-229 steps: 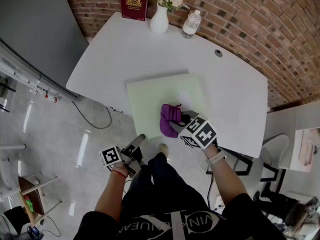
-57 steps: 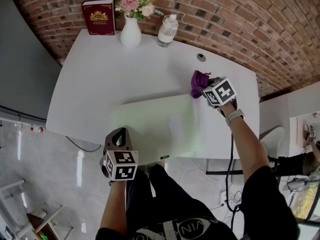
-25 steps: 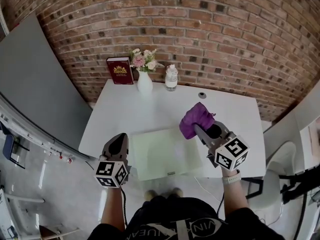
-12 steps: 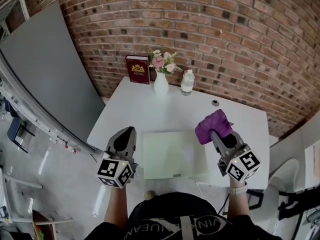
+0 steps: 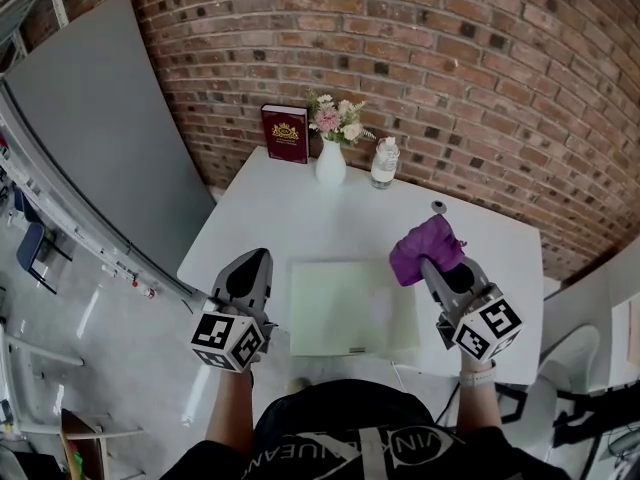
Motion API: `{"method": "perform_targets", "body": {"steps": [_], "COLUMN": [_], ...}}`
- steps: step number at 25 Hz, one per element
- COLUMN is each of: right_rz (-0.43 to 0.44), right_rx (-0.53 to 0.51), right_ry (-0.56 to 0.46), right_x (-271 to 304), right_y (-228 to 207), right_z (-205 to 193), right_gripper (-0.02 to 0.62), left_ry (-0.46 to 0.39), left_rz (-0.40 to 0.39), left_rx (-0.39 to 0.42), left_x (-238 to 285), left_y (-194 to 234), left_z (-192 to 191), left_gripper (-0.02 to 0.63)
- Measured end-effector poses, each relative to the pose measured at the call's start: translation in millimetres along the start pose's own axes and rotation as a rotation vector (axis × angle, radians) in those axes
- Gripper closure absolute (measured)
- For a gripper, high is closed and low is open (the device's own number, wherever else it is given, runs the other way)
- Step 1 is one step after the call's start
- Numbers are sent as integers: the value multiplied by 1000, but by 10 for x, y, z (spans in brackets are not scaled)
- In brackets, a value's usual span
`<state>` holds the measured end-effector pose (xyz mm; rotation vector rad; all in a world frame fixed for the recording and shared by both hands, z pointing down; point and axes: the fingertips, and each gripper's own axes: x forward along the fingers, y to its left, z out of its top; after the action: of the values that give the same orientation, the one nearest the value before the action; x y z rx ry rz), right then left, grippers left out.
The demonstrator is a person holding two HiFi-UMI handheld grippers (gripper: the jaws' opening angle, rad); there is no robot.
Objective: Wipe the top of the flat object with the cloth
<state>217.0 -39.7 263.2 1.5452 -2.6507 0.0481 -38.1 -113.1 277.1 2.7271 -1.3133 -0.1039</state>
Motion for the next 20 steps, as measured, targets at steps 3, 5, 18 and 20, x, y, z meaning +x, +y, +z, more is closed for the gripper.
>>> {"method": "perform_targets", "body": {"steps": [3,5,18,20], "right_rz": [3,8,43,46], "right_rx": [0,-4,-3,-5], "right_ry": [-5,-4,10,10], "right_x": [36,72,299,313], "right_y": [-38,-39,48,54], "right_z": [36,49,-12,-16], "right_gripper": [535,535,535,535], "left_ry": [-3,-6,-6,-3], "left_rz": [13,19,33,34], "left_rx": [0,-5,-73,-72], "left_x": [-23,-33,-76,-68], "left_y": [51,84,273,287], "left_z": [8,22,-21,-28], "left_gripper": [594,594,594,594]}}
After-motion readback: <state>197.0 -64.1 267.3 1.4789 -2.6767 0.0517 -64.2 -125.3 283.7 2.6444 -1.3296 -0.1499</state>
